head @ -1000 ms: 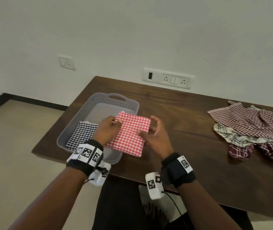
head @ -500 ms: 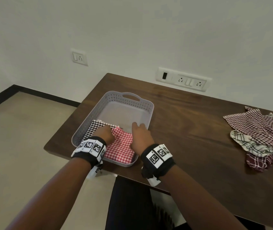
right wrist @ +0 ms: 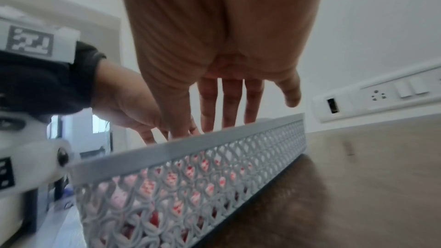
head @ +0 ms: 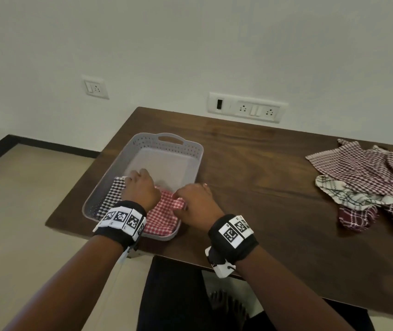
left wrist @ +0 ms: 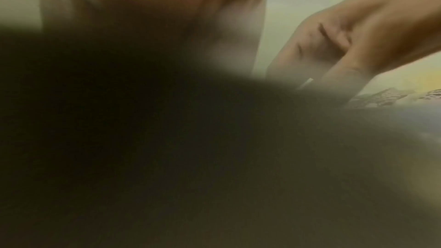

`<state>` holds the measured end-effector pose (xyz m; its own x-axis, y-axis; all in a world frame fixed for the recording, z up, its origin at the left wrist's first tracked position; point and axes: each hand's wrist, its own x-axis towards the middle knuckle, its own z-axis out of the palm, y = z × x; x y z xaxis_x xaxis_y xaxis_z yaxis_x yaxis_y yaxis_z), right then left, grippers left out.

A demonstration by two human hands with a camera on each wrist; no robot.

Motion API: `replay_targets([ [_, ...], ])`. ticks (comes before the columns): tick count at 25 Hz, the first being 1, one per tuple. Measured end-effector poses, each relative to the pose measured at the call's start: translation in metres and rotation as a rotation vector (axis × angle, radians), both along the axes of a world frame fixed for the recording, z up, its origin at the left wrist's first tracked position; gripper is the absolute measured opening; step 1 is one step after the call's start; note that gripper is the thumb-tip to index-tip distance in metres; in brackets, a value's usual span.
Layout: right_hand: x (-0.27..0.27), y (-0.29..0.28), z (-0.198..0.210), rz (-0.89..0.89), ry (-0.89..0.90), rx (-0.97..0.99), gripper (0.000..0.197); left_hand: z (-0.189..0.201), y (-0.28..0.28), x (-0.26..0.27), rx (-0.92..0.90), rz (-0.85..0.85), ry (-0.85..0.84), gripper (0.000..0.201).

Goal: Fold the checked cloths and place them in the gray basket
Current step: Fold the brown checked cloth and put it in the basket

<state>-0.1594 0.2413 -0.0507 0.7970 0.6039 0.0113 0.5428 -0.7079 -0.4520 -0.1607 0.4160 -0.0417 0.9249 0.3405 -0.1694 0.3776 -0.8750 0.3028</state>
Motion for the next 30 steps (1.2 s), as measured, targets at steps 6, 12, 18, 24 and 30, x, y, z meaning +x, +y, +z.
replay_targets([
  [6, 0.023, -0.176, -0.018, -0.362, -0.001, 0.256, 0.025, 0.013, -0.171, 0.021, -0.253, -0.519, -0.164, 0.041],
  [12, 0.040, -0.347, -0.016, -0.880, -0.080, 0.242, 0.027, -0.033, -0.324, 0.041, -0.199, -0.787, 0.324, 0.084],
  [18, 0.068, -0.422, -0.047, -0.836, 0.026, -0.171, 0.048, -0.055, -0.355, 0.047, -0.021, -0.811, 0.415, 0.089],
  [24, 0.084, -0.408, -0.024, -0.892, -0.359, 0.086, 0.013, -0.056, -0.354, 0.047, -0.049, -0.796, 0.422, 0.089],
  [30, 0.050, -0.372, 0.066, -0.830, -0.357, 0.552, 0.008, -0.042, -0.337, 0.063, -0.482, -0.635, 0.174, 0.109],
])
